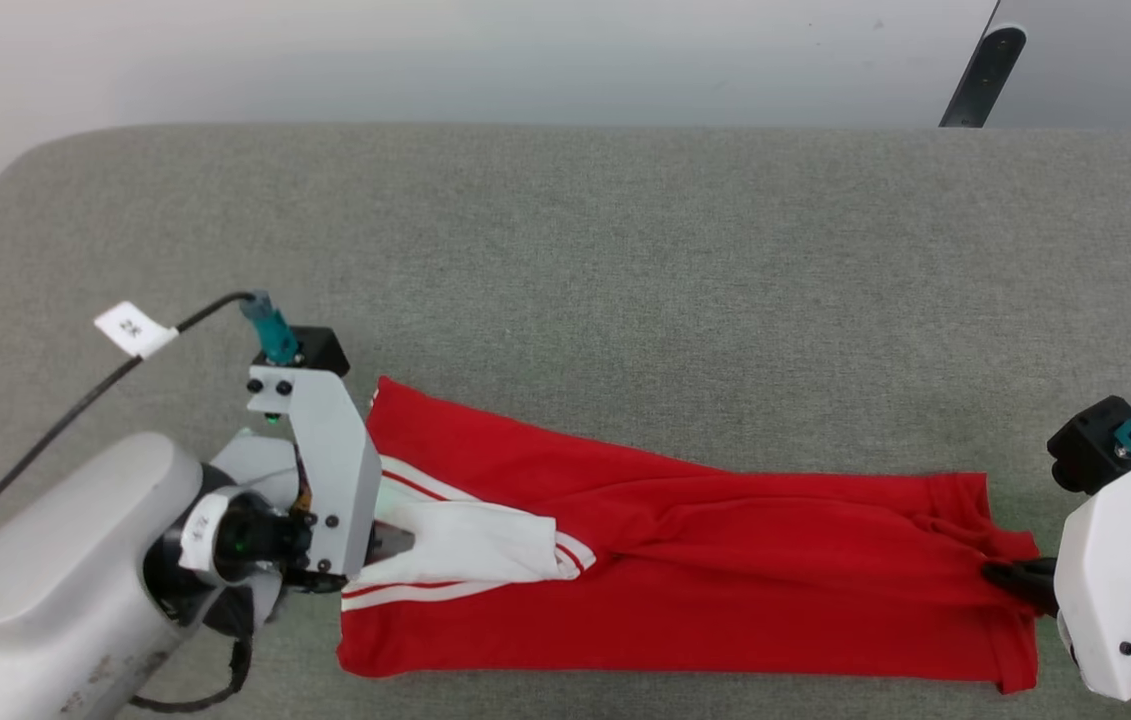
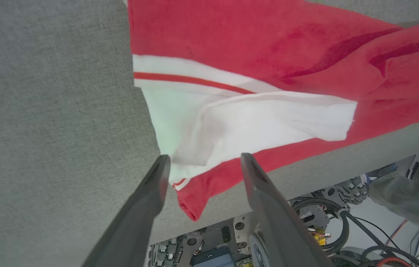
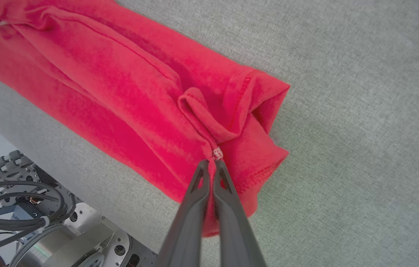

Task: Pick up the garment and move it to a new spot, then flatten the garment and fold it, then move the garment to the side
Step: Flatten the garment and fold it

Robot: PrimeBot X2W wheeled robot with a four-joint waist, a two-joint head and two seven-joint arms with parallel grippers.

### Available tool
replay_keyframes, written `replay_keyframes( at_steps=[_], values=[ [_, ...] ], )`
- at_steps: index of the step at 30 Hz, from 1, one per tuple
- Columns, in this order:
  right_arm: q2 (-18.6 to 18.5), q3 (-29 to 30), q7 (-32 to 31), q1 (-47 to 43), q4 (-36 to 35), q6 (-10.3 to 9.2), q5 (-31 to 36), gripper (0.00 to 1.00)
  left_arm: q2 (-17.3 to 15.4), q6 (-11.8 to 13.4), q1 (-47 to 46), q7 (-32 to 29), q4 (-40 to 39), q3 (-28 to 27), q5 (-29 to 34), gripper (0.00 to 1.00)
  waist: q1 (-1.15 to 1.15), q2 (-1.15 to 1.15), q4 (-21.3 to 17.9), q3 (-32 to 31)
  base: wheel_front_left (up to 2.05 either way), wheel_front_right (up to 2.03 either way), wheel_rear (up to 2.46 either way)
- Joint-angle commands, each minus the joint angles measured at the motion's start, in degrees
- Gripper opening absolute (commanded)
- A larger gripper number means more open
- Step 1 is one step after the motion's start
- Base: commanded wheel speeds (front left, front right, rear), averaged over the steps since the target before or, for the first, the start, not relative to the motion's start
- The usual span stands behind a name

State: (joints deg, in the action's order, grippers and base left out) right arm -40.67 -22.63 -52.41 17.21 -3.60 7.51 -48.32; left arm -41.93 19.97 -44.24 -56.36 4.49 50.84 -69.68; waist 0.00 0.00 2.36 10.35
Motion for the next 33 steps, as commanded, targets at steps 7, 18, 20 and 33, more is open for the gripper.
replay_keyframes(
  at_steps=[7, 18, 20, 33],
  values=[
    [0.5, 0.4, 0.6, -0.4, -0.2, -0.04, 0.4, 1.0, -1.1, 0.7, 0.2, 1.9, -2.1, -0.7, 0.9, 1.0, 0.0, 0.0, 0.0, -1.3, 0.0, 0.0, 0.0],
    [3.0, 4.1, 6.1, -4.7, -2.4, -0.04, 3.2, 1.0, -2.8, -0.7, 6.8, 14.3, -4.0, -3.8, 2.8, 1.0, 0.0, 0.0, -1.2, -6.9, 0.0, 0.0, 0.0],
    [3.7, 4.7, 8.9, -5.8, -3.1, -0.05, 4.7, 1.0, -3.2, -1.3, 8.7, 17.8, -4.3, -4.4, 3.5, 1.0, 0.0, 0.0, -1.6, -8.1, 0.0, 0.0, 0.0],
    [11.0, 10.1, 34.6, -13.5, -0.2, -0.04, 16.2, 1.0, -2.3, -6.2, 21.1, 45.5, -4.3, -9.0, 8.2, 1.0, 0.0, 0.0, -3.1, -12.5, 0.0, 0.0, 0.0]
  ],
)
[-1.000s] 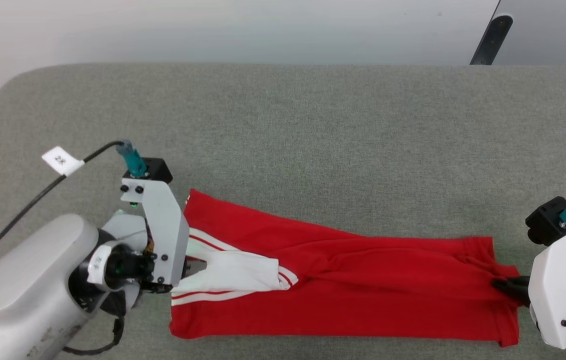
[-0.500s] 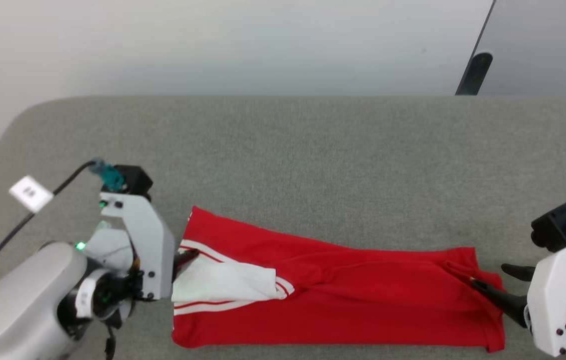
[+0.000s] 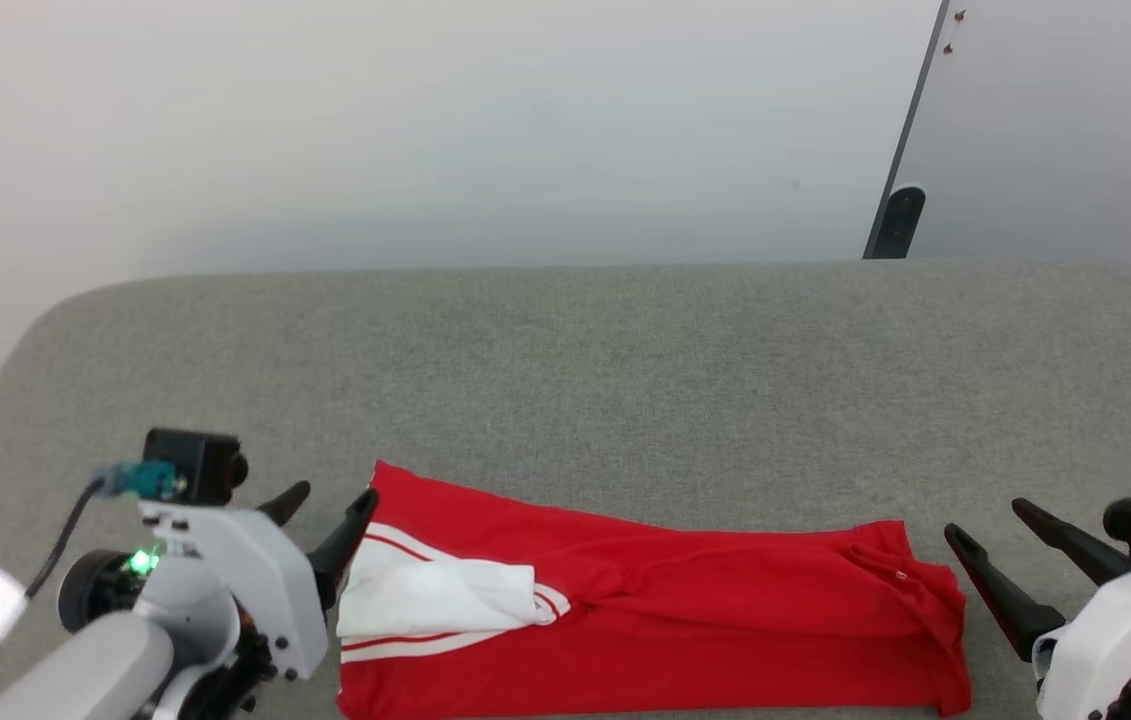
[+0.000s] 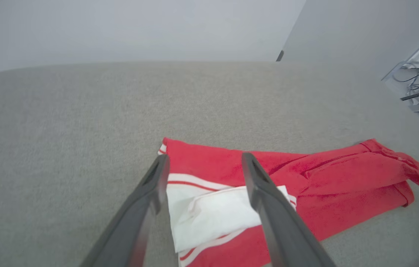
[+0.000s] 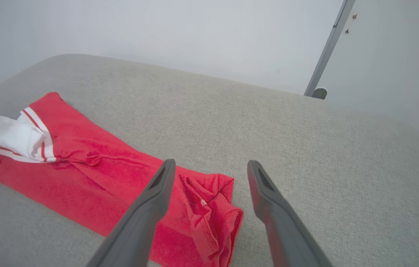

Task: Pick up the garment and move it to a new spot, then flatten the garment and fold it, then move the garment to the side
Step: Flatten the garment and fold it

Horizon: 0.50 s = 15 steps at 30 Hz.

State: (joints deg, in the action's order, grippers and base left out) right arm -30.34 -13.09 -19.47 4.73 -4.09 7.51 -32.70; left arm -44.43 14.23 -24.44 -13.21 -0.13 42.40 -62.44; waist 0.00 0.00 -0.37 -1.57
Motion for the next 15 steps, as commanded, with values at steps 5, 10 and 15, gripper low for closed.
replay_keyframes(
  at_steps=[5, 10, 15],
  values=[
    [2.5, 3.3, 7.5, -3.3, 2.5, -0.05, 3.2, 1.0, 0.5, -1.8, 5.3, 13.7, 2.4, -1.8, 4.3, 1.0, 0.0, 0.0, -0.4, -1.4, 0.0, 0.0, 0.0],
    [3.4, 5.4, 9.3, -5.3, 4.6, -0.05, 3.6, 1.0, 1.7, -2.4, 9.5, 24.0, 5.0, -3.9, 5.5, 1.0, 0.0, 0.0, -0.1, -1.9, 0.0, 0.0, 0.0],
    [3.9, 7.4, 6.8, -6.5, 6.9, -0.05, 2.3, 1.0, 3.0, -2.2, 13.4, 27.9, 6.7, -6.9, 8.0, 1.0, 0.0, 0.0, 0.9, -2.0, 0.0, 0.0, 0.0]
  ],
)
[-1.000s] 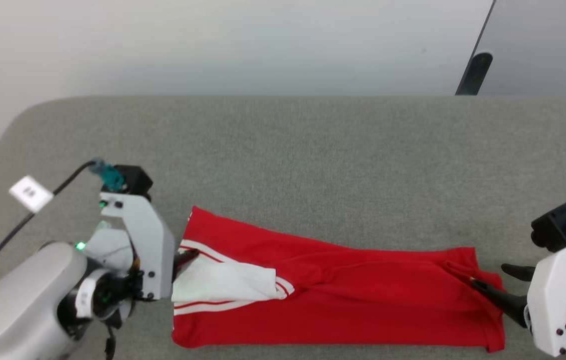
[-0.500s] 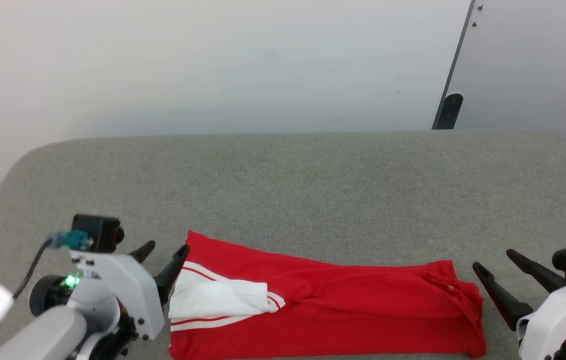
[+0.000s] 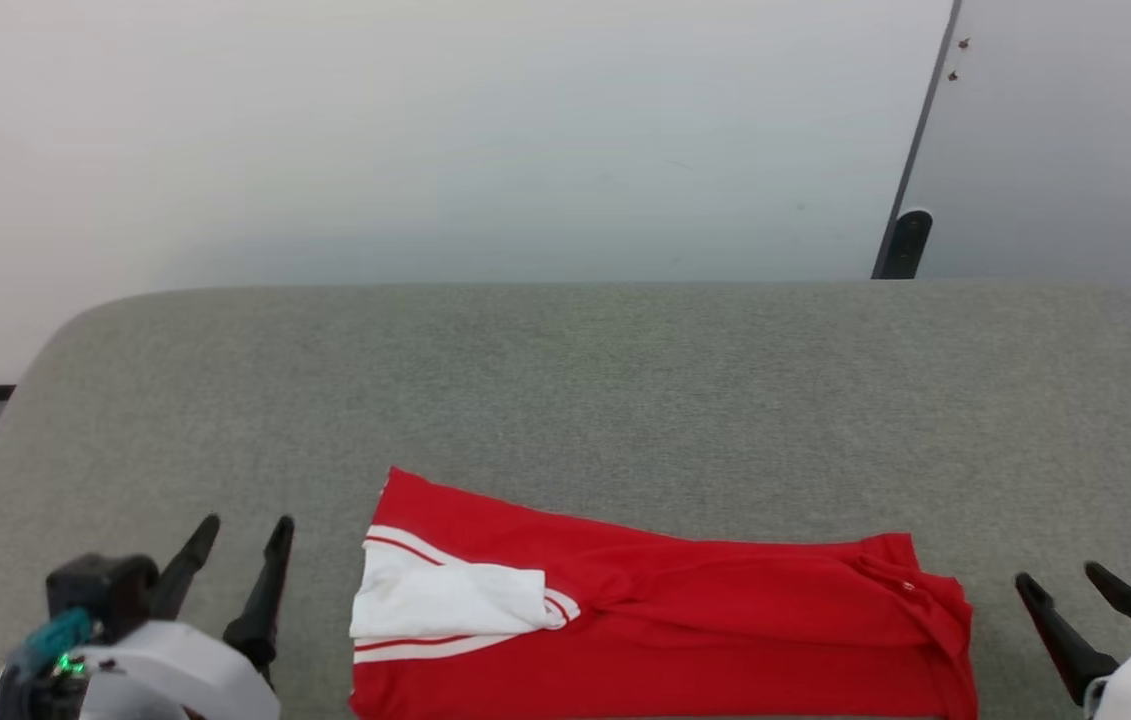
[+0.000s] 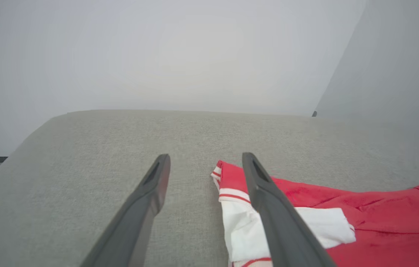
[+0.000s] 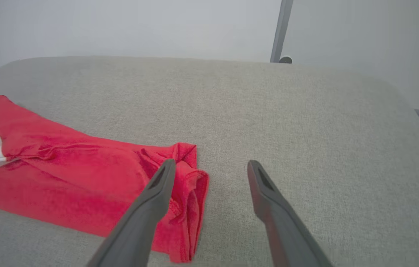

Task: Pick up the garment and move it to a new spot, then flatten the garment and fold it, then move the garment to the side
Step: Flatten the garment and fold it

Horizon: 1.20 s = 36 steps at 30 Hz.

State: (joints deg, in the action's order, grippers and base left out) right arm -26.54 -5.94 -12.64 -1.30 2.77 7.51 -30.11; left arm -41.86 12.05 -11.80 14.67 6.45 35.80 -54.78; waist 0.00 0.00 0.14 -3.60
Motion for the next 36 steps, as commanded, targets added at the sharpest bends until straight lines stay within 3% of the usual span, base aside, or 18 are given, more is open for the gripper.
replay_keyframes(
  at_steps=[1, 4, 9, 17, 24, 36],
  values=[
    [0.2, 0.9, -1.1, -0.5, 0.7, -0.05, -0.7, 1.0, 0.9, 0.1, 1.9, 0.4, 0.4, -1.5, 1.5, 1.0, 0.0, 0.0, 0.8, 0.0, 0.0, 0.0, 0.0],
    [0.1, 1.8, -4.3, -0.6, 1.6, -0.05, -1.7, 1.0, 4.1, -0.4, 5.5, 0.5, -0.4, -8.0, 5.5, 1.0, 0.0, 0.0, 2.3, 0.2, 0.0, 0.0, 0.0],
    [-0.7, 2.1, -11.6, -0.5, 2.5, -0.05, -3.5, 1.0, 10.5, -3.8, 10.9, 0.4, -1.9, -17.3, 13.9, 1.0, 0.0, 0.0, 5.0, 0.5, 0.0, 0.0, 0.0],
    [-1.0, 2.9, -23.8, 1.0, 4.9, -0.05, -4.9, 1.0, 19.5, -10.0, 15.0, 0.4, -0.3, -25.7, 23.1, 1.0, 0.0, 0.0, 9.2, 1.5, 0.0, 0.0, 0.0],
    [-1.2, 3.8, -28.8, 3.8, 7.9, -0.05, -3.8, 1.0, 25.1, -15.0, 12.8, 0.4, 2.2, -28.1, 27.0, 1.0, 0.0, 0.0, 12.3, 4.5, 0.0, 0.0, 0.0],
    [0.5, 0.6, -35.2, 8.7, 15.9, -0.01, -7.9, 1.0, 30.1, -18.7, 8.5, 0.4, 5.4, -29.2, 30.1, 1.0, 0.0, 0.0, 15.4, 9.4, 0.0, 0.0, 0.0]
  ],
)
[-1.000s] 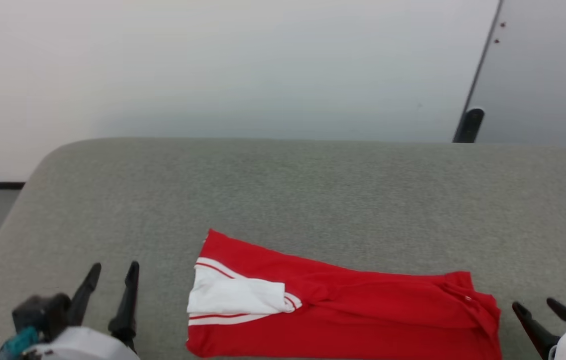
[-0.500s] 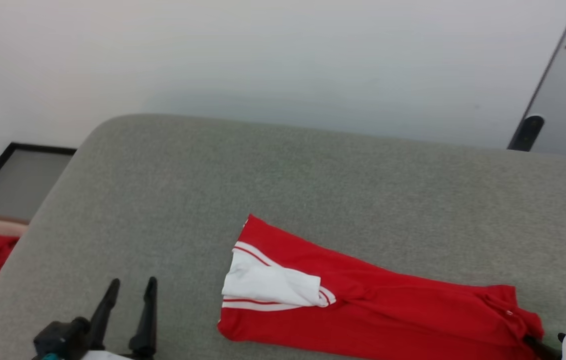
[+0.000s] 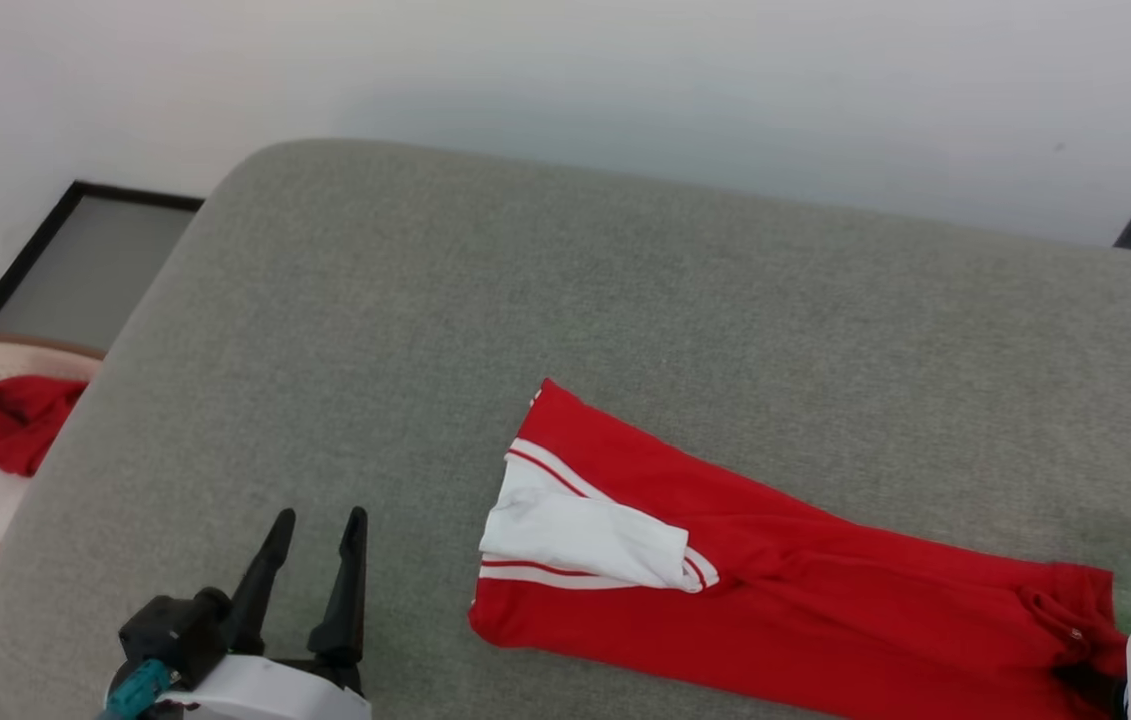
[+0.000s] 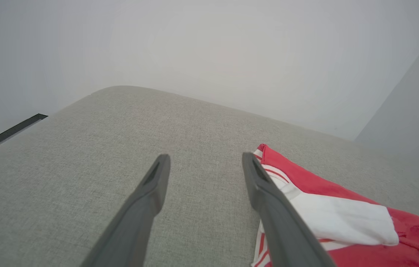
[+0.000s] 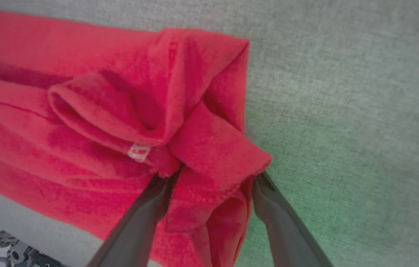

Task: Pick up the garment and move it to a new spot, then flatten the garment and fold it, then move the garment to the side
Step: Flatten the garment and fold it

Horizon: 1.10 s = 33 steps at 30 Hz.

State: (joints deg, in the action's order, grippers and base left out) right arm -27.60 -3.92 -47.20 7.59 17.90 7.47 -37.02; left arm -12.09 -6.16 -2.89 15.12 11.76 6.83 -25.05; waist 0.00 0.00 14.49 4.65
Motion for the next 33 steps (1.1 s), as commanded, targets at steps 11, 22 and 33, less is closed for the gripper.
replay_keyframes(
  at_steps=[11, 22, 33],
  values=[
    [1.9, -7.7, -2.9, 2.0, 2.1, 0.32, -7.5, 0.0, 2.1, -1.3, -1.6, 0.0, 1.0, -0.8, 1.4, 1.0, 0.0, 0.0, 1.0, 2.6, 0.0, 0.0, 0.0],
    [-4.2, -6.1, 1.7, 5.3, 5.8, -0.24, -8.5, 0.0, 3.1, -1.4, -2.1, 0.0, 2.0, -1.5, 0.9, 1.0, 0.0, 0.0, 0.3, 2.8, 0.0, 0.0, 0.0],
    [-10.1, -3.1, 4.4, 8.5, 11.0, -0.07, -7.4, 0.0, 1.7, -1.4, -0.6, 0.0, 2.1, -1.8, 1.3, 1.0, 0.0, 0.0, -1.9, 0.5, 0.0, 0.0, 0.0]
  ],
)
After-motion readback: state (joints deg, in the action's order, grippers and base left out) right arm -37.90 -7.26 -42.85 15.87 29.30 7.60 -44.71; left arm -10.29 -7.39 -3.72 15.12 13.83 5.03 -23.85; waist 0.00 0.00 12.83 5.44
